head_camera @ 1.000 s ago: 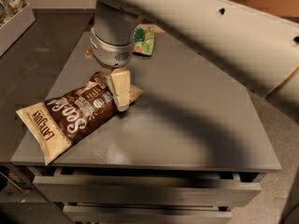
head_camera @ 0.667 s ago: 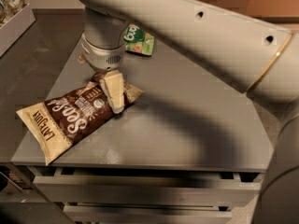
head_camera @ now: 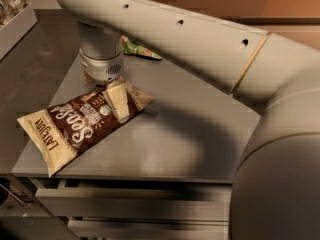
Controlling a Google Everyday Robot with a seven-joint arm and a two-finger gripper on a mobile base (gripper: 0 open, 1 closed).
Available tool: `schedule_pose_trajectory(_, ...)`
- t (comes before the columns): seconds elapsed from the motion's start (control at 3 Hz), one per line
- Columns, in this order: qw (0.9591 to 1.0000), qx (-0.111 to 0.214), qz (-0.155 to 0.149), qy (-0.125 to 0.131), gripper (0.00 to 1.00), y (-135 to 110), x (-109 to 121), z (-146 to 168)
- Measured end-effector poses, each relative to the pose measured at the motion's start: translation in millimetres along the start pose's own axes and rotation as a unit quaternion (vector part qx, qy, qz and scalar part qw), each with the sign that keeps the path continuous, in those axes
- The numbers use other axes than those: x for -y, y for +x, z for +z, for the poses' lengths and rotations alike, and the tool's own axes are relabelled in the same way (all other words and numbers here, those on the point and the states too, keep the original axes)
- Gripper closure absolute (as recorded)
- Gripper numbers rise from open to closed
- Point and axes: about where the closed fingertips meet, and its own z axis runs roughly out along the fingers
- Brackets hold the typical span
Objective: Pick brown chip bag
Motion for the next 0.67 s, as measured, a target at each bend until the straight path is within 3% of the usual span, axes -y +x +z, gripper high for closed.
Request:
schedule_pose_trajectory(0.33, 0.9996, -0.016, 0.0, -0.022, 0.41, 9.3, -4.0, 5.8)
schedule_pose_trajectory(0.67, 0.9995, -0.022, 0.007, -0.022, 0.64, 20.4, -7.7, -3.1)
